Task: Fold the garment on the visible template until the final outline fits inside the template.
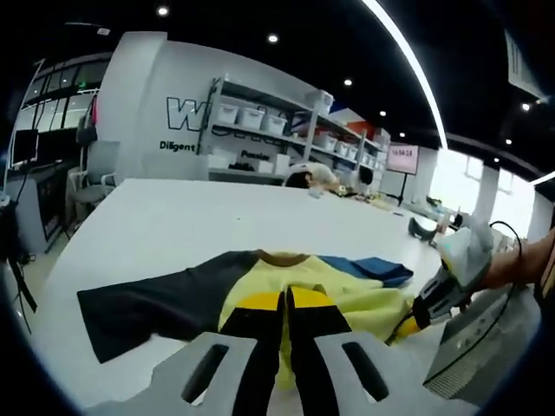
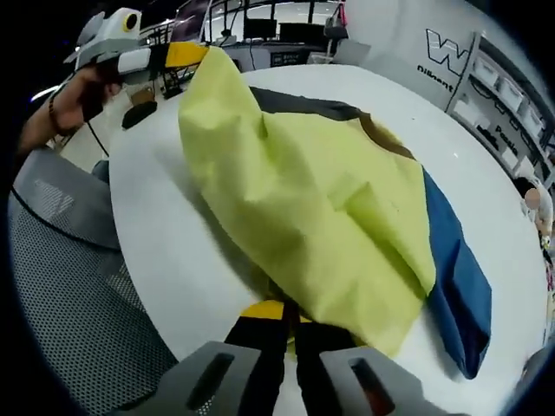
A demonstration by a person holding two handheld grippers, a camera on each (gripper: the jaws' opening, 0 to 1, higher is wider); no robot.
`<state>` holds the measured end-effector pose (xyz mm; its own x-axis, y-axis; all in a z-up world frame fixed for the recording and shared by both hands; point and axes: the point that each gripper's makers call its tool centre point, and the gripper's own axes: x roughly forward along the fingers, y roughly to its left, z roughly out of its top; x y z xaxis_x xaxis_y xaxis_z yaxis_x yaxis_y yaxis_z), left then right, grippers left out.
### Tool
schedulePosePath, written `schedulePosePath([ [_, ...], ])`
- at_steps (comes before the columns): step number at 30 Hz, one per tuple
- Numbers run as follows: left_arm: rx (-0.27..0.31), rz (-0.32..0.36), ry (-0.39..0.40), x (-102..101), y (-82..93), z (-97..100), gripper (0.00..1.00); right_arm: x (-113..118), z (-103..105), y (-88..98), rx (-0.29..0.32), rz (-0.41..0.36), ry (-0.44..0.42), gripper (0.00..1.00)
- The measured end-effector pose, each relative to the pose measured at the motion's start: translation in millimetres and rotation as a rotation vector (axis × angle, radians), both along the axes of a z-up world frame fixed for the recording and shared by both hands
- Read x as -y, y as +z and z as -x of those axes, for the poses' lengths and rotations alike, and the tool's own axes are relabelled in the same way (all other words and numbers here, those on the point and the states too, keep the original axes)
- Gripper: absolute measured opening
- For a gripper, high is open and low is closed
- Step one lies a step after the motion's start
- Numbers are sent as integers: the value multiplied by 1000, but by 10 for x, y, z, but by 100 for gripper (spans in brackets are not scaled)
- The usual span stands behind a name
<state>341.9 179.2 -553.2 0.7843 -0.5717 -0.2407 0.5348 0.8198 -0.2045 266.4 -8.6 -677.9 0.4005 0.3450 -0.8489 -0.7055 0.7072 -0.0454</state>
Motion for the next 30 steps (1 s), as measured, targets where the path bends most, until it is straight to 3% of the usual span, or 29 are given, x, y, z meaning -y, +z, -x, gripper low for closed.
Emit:
schedulePosePath([
  [3,-7,-6,-6,15,2,19,0,35,82,12,-99,-38,-40,0],
  [7,-19,-1,-21,43,33,34,0,57,61,129,-92,-35,-13,0],
  [9,-11,-62,-35,33,19,50,0,97,66,191,-99,-37,-15,0],
  [15,-39,-70,-57,50,21,93,0,228,83,316,-116,-35,-12,0],
  [21,-56,-152,-97,31,-12,170,0,329,129,374,-132,-47,14,0],
  [23,-53,-239,-108,-10,-53,194,0,375,147,372,-135,-31,28,0],
  [30,-73,-294,-160,19,-112,311,0,508,246,348,-180,-5,43,0],
])
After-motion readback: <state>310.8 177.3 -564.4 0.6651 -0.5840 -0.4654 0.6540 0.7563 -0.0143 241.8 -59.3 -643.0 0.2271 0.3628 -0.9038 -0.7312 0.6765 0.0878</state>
